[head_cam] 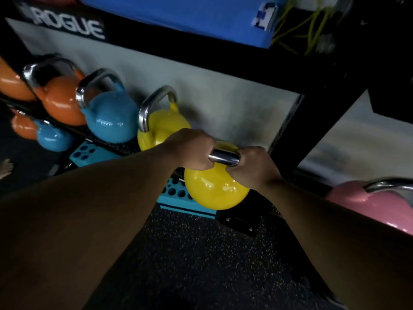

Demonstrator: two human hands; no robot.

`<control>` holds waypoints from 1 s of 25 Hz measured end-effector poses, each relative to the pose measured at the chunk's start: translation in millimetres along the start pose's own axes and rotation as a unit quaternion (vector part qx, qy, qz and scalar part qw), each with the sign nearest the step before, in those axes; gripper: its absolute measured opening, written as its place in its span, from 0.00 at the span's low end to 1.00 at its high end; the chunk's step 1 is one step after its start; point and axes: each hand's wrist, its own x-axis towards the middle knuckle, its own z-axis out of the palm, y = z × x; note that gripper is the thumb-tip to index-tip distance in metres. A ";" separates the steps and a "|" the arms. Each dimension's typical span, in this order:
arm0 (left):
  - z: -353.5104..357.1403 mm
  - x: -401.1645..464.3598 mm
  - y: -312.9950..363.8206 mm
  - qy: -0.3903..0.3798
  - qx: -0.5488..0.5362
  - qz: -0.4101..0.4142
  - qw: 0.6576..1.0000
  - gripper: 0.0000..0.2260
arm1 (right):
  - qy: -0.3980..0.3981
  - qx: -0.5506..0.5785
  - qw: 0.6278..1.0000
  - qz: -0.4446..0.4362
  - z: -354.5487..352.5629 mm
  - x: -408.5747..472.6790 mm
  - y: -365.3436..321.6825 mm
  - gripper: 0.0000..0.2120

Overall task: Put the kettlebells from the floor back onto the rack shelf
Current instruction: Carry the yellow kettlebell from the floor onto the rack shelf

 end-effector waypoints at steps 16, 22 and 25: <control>25.0 126.7 -68.7 0.067 -0.078 -0.005 0.995 0.06 | 0.021 0.084 0.982 0.168 31.6 115.9 21.2 0.12; 34.0 134.7 -72.4 0.089 -0.092 -0.013 0.992 0.08 | 0.051 0.087 0.983 0.156 33.6 117.5 22.4 0.10; 34.9 135.0 -73.4 0.095 -0.097 -0.015 0.991 0.07 | 0.046 0.098 0.982 0.153 32.3 117.8 22.0 0.11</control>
